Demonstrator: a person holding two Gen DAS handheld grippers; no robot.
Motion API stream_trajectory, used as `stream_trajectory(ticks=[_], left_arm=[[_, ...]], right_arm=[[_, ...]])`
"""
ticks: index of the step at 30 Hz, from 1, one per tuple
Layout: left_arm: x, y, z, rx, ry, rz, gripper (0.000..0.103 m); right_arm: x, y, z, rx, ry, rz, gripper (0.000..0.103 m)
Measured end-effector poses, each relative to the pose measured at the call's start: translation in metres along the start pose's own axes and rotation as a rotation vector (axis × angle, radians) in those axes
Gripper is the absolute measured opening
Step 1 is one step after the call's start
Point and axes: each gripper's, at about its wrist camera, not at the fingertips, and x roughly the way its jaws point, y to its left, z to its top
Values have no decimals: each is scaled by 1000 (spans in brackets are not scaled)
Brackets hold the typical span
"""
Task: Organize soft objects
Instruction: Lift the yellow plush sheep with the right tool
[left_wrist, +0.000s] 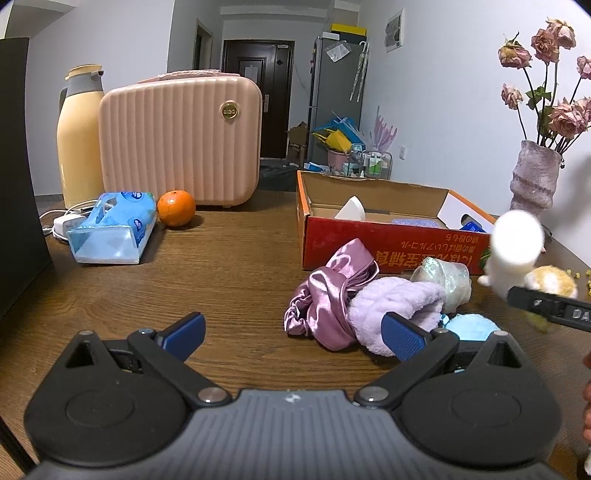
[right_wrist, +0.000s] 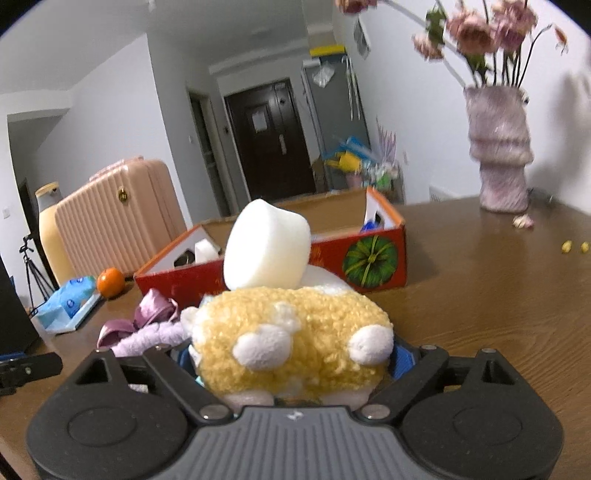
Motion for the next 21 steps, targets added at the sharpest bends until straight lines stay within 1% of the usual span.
stream_trajectory(ticks=[6,15,18,21], left_arm=[[-1,-2,-1,4,-7,15,103],[-3,-9,-3,11,-22,16,103],[-4,-11,-3,11,-21,14,103],[-4,-14,-4,14,-18,17,103]], right_arm=[[-16,1,3,-45,-68,-31,92],[-17,10,0,-114,-59,-29,92],[-17,21,-3,-202,-62,-47,92],[-18,34,-9,-316,-76,-101,92]])
